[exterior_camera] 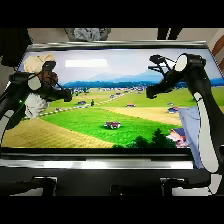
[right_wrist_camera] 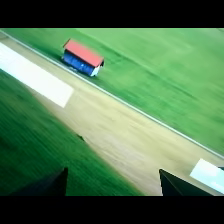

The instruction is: Fold the shirts.

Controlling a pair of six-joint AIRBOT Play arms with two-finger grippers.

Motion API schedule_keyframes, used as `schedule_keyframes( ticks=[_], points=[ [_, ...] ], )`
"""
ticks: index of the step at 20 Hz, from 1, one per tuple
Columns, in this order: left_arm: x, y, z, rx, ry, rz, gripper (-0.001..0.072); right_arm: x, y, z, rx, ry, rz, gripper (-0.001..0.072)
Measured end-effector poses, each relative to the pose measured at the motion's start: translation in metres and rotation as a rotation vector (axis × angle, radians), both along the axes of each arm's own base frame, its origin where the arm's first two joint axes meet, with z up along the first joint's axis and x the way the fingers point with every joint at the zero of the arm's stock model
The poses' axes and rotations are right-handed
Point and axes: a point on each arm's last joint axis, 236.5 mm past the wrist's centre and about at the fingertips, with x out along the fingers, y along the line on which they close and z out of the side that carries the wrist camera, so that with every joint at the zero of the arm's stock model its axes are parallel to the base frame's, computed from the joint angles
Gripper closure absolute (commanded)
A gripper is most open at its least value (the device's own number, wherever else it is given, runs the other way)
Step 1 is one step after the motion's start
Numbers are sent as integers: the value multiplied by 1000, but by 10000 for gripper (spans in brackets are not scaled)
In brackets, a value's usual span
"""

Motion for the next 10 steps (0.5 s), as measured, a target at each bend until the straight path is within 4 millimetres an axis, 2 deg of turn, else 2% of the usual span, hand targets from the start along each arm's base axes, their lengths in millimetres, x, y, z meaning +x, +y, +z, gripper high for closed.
schedule_keyframes(
  ticks=[1, 2, 4, 5, 7, 8, 10],
  points=[
    [8, 18, 10, 23, -28, 31, -12, 7, 0, 2, 0, -30, -5, 23],
    [15, 47, 20, 56, -50, 87, -12, 14, -1, 5, 1, -63, -11, 23],
    [15, 119, 31, 92, -51, 257, -12, 23, -1, 8, 1, -104, -17, 22],
    [6, 159, 29, 100, -24, 363, -12, 26, -1, 10, 2, -115, -19, 22],
    [-21, 226, 19, 94, 39, 550, -12, 27, -1, 10, 1, -120, -20, 22],
    [-37, 253, 9, 83, 75, 631, -12, 27, -2, 9, 0, -118, -19, 22],
    [-61, 288, -11, 49, 125, 746, -13, 25, -2, 9, -5, -111, -10, 22]
  ],
)
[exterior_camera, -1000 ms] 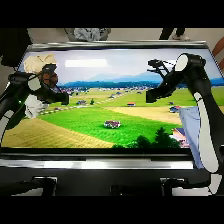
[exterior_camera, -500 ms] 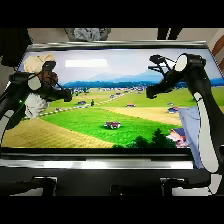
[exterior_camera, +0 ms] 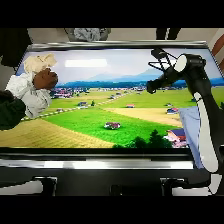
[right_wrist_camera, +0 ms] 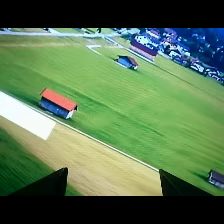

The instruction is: Fold the shirts.

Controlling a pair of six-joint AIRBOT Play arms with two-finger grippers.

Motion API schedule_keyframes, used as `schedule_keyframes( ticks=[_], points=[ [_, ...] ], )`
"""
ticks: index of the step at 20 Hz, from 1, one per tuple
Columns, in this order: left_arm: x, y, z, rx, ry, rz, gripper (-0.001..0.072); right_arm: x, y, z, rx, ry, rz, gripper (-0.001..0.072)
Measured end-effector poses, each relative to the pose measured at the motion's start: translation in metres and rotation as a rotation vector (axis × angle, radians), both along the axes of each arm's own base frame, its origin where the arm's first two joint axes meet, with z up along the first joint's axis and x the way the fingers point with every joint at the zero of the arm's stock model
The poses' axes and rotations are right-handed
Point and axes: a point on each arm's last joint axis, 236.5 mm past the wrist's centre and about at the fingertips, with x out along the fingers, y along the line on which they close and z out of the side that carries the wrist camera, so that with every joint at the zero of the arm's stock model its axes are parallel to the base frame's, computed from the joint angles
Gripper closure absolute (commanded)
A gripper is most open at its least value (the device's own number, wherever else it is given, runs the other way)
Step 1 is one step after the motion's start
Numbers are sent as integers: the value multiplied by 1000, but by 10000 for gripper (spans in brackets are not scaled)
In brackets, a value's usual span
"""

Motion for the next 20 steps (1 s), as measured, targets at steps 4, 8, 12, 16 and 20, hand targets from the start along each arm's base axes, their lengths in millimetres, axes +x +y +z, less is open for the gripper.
schedule_keyframes(
  ticks=[4, 8, 12, 16, 20],
  points=[
    [-21, 50, -34, -17, -5, 136, -13, -13, -1, -5, -16, 53, 32, 23],
    [-29, 86, -68, -31, -14, 214, -13, -35, -2, -13, -29, 151, 57, 23],
    [-10, 95, -96, -76, -83, 223, -11, -51, -3, -16, -34, 215, 70, 23],
    [3, 89, -123, -143, -105, 200, 665, -56, -3, -17, -35, 236, 73, 24],
    [16, 83, -102, -173, -171, 181, 682, -59, -2, -18, -32, 250, 77, 58]
  ],
)
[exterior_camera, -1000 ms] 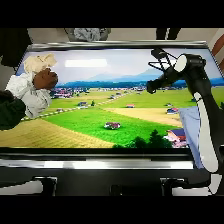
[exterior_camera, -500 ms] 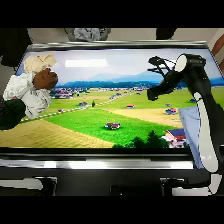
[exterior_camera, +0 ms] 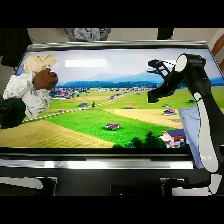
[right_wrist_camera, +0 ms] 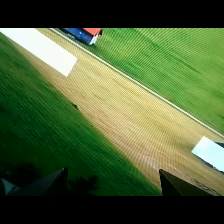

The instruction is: Fold the shirts.

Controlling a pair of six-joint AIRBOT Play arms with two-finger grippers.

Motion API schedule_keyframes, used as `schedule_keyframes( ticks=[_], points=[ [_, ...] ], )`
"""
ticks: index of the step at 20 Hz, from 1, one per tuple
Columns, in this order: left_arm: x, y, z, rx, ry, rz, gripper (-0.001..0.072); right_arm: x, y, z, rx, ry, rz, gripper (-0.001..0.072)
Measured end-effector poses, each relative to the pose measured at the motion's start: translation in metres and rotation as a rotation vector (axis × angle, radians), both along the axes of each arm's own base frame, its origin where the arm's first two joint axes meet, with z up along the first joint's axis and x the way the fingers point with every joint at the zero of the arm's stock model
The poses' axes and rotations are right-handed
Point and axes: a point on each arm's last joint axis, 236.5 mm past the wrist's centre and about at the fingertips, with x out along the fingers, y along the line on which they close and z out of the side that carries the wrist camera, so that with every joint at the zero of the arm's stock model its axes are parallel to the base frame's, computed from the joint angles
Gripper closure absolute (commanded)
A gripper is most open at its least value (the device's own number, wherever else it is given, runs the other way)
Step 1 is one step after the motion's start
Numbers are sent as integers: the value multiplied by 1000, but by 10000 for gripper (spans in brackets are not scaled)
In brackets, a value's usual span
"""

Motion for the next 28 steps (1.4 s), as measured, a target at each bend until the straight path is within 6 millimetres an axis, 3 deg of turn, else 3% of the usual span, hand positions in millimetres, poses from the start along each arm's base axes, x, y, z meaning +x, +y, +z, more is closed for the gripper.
schedule_keyframes(
  ticks=[2, 4, 5, 7, 9, 10, 12, 14, 17, 19, 21, 22, 23, 24, 26, 28],
  points=[
    [27, -3, 63, 34, -178, 12, 683, -2, 0, 4, -1, -2, 6, 57],
    [50, -15, 161, 111, -410, -2, 683, -3, -1, 13, -4, -27, 16, 57],
    [55, -32, 221, 164, -539, -31, 683, -3, -2, 21, -8, -50, 22, 57],
    [48, -86, 322, 249, -736, -129, 683, -3, -7, 42, -23, -118, 26, 56],
    [31, -160, 400, 302, -901, -269, 684, -3, -14, 69, -48, -205, 20, 56],
    [22, -203, 425, 299, -960, -358, 684, -4, -19, 86, -63, -255, 15, 56],
    [7, -285, 446, 254, -1025, -547, 683, -9, -25, 118, -79, -348, 7, 55],
    [-1, -360, 439, 178, -1035, -731, 683, -18, -29, 148, -86, -428, -1, 56],
    [-4, -453, 381, 65, -926, -972, 682, -36, -34, 181, -92, -510, -11, 56],
    [-5, -505, 312, 3, -780, -1105, 681, -48, -37, 193, -95, -527, -17, 56],
    [-10, -544, 229, -57, -594, -1204, 677, -57, -39, 194, -101, -510, -19, 56],
    [-13, -557, 193, -79, -508, -1237, 548, -61, -39, 192, -102, -494, -19, 56],
    [-18, -568, 159, -102, -425, -1263, 150, -65, -40, 189, -104, -475, -19, 56],
    [-23, -578, 131, -135, -353, -1277, 0, -66, -40, 185, -106, -455, -18, 54],
    [-34, -584, 98, -182, -232, -1304, -2, -67, -40, 174, -110, -406, -16, 26],
    [-27, -571, 105, -170, -196, -1319, -1, -63, -40, 157, -115, -346, -11, 19]
  ],
)
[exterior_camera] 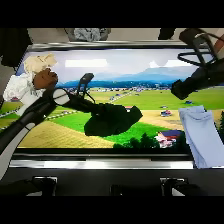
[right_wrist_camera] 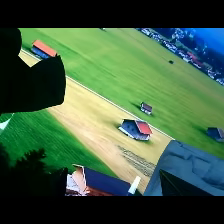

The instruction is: Fold the shirts.

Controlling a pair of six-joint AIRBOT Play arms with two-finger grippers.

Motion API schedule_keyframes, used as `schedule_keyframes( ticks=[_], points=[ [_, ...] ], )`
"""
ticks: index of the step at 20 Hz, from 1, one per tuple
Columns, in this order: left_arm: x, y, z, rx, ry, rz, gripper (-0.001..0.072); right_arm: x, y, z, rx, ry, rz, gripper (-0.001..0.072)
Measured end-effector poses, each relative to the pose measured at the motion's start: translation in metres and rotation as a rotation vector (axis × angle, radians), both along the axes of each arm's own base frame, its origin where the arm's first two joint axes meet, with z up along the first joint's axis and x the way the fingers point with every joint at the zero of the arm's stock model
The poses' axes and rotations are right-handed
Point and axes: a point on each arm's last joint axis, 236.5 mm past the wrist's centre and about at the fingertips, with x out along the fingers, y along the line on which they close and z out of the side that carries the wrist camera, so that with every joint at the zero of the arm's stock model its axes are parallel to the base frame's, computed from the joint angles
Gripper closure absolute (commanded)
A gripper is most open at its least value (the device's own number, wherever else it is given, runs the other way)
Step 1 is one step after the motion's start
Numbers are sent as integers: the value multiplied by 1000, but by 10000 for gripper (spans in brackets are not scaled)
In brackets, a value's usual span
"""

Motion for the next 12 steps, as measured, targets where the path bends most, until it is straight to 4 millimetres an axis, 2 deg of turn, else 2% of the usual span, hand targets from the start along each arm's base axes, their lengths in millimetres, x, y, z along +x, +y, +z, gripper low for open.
schedule_keyframes(
  ticks=[1, 3, 4, 5, 7, 8, 9, 12],
  points=[
    [10, 17, 12, 21, -16, 11, 0, 4, 1, -11, -2, 35, 2, 19],
    [32, 65, 34, 63, -47, 79, 8, 13, 7, -39, 2, 118, 27, 20],
    [36, 91, 35, 88, -29, 118, 8, 17, 12, -56, 13, 165, 47, 20],
    [34, 118, 28, 114, 18, 157, 8, 22, 19, -73, 31, 216, 67, 20],
    [17, 155, -3, 141, 148, 213, 8, 27, 33, -109, 72, 322, 100, 20],
    [2, 162, -23, 133, 225, 223, 8, 27, 39, -124, 91, 371, 112, 20],
    [-14, 162, -44, 104, 302, 227, 8, 28, 44, -139, 109, 417, 121, 18],
    [-46, 139, -93, 5, 421, 244, 8, 27, 51, -169, 134, 515, 137, 13]
  ],
)
